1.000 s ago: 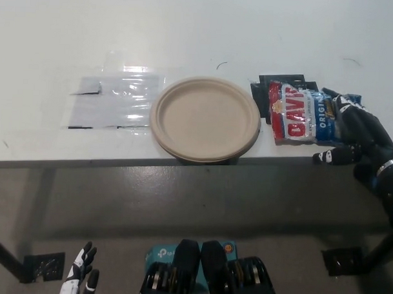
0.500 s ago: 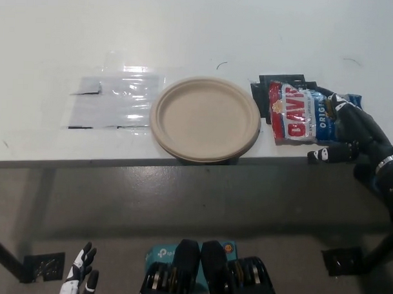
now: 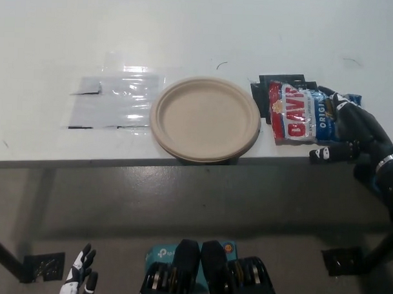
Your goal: The robot picks up a small bag of sunflower seeds on the right hand side and take it to the empty plate on the left hand side then pours some sunflower seeds on to the plate.
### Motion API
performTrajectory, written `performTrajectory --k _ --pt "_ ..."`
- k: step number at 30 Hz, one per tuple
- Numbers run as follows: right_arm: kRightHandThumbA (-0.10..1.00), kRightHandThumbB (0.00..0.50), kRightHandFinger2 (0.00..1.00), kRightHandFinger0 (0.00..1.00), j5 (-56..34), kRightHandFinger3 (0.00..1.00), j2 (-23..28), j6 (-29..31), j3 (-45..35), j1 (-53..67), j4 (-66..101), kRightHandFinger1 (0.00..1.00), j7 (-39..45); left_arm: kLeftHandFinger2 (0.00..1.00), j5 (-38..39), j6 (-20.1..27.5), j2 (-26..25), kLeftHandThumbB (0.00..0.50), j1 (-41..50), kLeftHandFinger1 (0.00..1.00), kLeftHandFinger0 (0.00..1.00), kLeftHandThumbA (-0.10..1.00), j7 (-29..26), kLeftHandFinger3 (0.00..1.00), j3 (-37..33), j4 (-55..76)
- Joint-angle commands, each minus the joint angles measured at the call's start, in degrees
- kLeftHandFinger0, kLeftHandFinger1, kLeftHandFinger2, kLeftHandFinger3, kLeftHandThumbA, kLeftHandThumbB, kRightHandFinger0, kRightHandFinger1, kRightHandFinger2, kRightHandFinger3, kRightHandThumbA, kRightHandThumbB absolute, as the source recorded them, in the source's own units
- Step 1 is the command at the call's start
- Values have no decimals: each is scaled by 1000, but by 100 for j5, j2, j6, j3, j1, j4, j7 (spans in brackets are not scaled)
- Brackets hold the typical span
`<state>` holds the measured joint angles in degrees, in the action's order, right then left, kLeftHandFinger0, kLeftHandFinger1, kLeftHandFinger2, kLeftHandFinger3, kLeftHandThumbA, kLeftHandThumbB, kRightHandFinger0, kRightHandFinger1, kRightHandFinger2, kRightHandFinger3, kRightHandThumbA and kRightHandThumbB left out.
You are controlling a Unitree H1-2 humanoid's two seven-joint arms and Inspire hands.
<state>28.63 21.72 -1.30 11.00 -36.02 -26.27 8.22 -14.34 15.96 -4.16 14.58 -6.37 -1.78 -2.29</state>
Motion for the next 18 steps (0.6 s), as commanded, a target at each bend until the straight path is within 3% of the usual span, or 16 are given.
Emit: performTrajectory --k 1,6,12,14,18 --pt "991 451 1000 1000 135 1000 90 26 18 -375 -38 1000 -237 1000 131 188 -38 170 74 1000 1000 1000 34 1000 17 50" --pt "1000 441 1000 1000 243 1000 55 35 90 -455 -268 1000 -357 1000 71 170 -67 174 50 1000 1000 1000 25 1000 8 47" --pt "1000 439 1000 1000 237 1000 -21 88 161 -580 -492 1000 -419 1000 201 80 -36 128 112 1000 1000 1000 50 1000 42 43" --pt "1000 435 1000 1000 216 1000 -36 98 144 -664 -565 1000 -476 1000 162 27 -80 150 14 1000 1000 1000 74 1000 42 81" --pt "1000 439 1000 1000 126 1000 2 117 47 -628 -554 1000 -525 1000 -5 31 -89 147 30 1000 1000 1000 70 1000 -39 98"
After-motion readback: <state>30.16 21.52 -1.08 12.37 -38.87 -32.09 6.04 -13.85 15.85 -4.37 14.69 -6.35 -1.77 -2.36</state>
